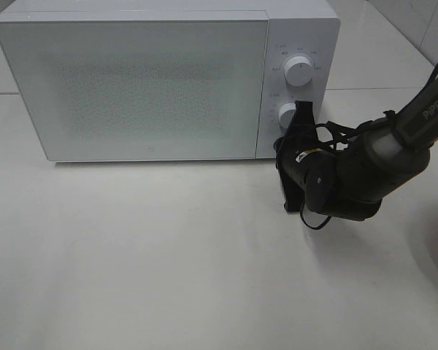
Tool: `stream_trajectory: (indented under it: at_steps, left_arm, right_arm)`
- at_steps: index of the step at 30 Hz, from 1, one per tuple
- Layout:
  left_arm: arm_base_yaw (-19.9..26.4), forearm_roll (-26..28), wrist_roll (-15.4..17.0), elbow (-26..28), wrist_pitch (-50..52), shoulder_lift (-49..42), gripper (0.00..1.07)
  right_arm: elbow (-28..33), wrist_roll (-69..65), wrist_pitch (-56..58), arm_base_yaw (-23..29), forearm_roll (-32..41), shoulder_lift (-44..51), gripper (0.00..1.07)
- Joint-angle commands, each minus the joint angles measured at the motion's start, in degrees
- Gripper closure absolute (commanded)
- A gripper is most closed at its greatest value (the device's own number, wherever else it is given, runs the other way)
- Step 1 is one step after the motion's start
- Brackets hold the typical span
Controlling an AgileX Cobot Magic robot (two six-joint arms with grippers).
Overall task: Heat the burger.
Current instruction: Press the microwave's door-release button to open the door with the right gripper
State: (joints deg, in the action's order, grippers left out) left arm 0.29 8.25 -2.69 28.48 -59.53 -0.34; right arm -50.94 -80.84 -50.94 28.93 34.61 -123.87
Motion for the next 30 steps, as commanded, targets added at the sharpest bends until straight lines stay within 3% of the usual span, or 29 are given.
stream_trajectory:
  at_steps: [1, 7, 20, 30]
  left_arm:
    - [-0.2, 0.3, 0.1, -0.1, 0.3, -1.1, 0.09]
    - [-0.2, 0.3, 0.1, -0.1, 0.3, -1.1, 0.09]
    - [-0.2, 0.3, 0.1, -0.1, 0.3, -1.1, 0.09]
    - [-0.2, 0.3, 0.1, -0.1, 0.3, -1.1, 0.09]
  right_arm:
    - [-3.8, 1.2, -8.8, -0.9, -0.7, 0.3, 1.07]
    - [-6.5, 3.3, -13.8, -2.9, -1.1, -0.9, 1.07]
    - [-8.1, 4.0, -9.6, -2.7, -1.1, -1.5, 1.07]
    - [-2.9, 2.9, -2.1, -1.9, -2.5, 2.2, 1.07]
